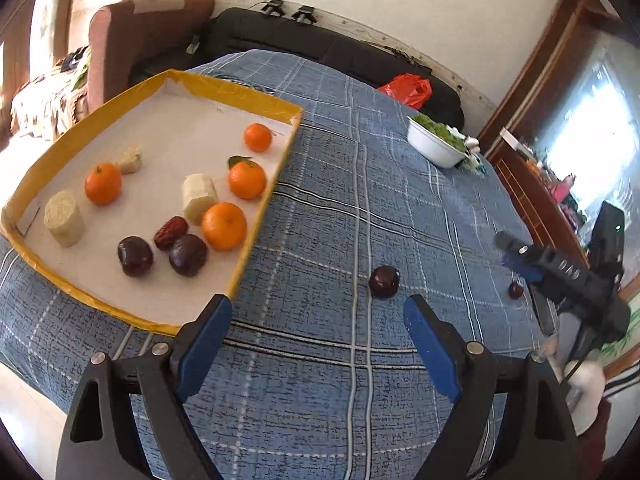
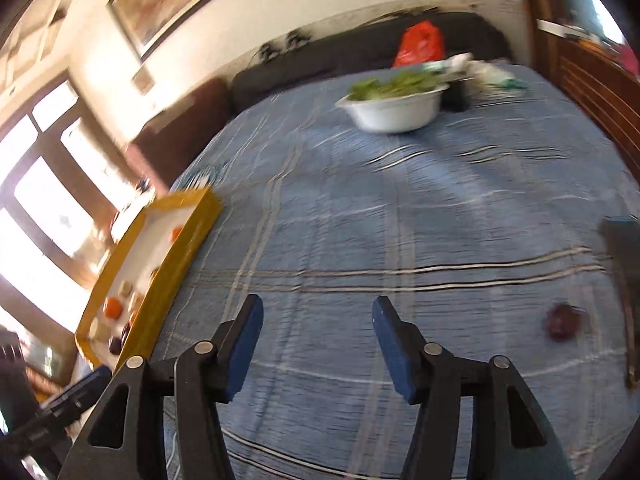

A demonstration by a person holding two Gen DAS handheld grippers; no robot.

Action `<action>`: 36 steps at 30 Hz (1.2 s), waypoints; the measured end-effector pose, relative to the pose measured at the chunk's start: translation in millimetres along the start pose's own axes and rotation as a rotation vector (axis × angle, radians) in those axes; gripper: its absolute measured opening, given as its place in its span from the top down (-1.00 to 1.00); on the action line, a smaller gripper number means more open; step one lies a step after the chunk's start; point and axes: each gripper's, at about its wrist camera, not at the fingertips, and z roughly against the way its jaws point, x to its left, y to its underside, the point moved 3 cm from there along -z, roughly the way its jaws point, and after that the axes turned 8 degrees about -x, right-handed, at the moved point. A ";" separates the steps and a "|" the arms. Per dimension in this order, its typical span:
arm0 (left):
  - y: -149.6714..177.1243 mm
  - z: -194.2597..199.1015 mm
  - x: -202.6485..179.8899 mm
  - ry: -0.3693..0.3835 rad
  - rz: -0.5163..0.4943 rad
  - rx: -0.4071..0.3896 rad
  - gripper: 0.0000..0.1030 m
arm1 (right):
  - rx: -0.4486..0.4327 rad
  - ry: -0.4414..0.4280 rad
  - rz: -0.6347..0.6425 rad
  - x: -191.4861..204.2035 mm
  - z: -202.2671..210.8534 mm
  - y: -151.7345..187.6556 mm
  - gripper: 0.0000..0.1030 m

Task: Organize fruits
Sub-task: 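Grasp a dark plum with the right gripper while the left gripper grasps another plum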

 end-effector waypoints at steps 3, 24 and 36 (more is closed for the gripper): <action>4.9 -2.2 -15.4 0.012 -0.036 -0.004 -0.68 | -0.067 0.058 -0.086 -41.1 20.6 -9.8 -0.31; 24.7 -40.2 -45.4 0.000 -0.151 0.085 -0.68 | -0.030 0.361 -0.111 -121.7 3.6 5.1 0.35; 10.5 -79.2 -52.4 -0.008 -0.202 0.134 -0.68 | -0.032 0.133 -0.103 -81.2 -0.4 14.8 0.40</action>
